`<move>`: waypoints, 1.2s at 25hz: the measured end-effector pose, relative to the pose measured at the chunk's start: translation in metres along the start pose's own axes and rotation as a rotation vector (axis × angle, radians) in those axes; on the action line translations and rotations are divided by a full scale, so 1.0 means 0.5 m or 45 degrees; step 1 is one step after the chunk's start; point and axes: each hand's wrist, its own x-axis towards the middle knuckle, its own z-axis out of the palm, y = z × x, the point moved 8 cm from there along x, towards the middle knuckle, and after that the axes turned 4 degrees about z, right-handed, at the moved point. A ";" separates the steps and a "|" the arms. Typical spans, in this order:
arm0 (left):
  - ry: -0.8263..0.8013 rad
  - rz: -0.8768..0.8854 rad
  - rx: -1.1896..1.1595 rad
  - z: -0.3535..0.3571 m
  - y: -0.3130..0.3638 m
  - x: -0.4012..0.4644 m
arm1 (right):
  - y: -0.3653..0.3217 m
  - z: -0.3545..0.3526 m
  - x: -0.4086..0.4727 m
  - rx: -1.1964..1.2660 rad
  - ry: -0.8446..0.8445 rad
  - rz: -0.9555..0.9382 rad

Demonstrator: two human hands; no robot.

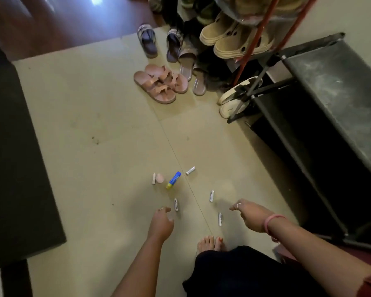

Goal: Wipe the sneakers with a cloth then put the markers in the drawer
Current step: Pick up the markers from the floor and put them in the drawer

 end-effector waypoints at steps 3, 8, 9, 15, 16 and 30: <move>-0.007 -0.026 0.008 0.037 -0.020 0.032 | -0.005 0.068 0.037 -0.328 -0.157 -0.201; 0.009 -0.005 0.006 0.095 -0.008 0.086 | 0.009 0.160 0.098 -0.766 -0.298 -0.467; -0.006 0.018 0.011 0.108 -0.002 0.095 | 0.010 0.176 0.112 -0.783 -0.300 -0.506; 0.021 0.067 0.114 0.154 0.004 0.151 | 0.015 0.260 0.194 -0.967 -0.321 -0.629; 0.048 0.058 0.197 0.156 0.004 0.153 | 0.020 0.266 0.201 -0.968 -0.309 -0.613; 0.227 -0.037 -0.143 0.168 0.057 0.193 | 0.092 0.247 0.237 -0.132 0.013 -0.093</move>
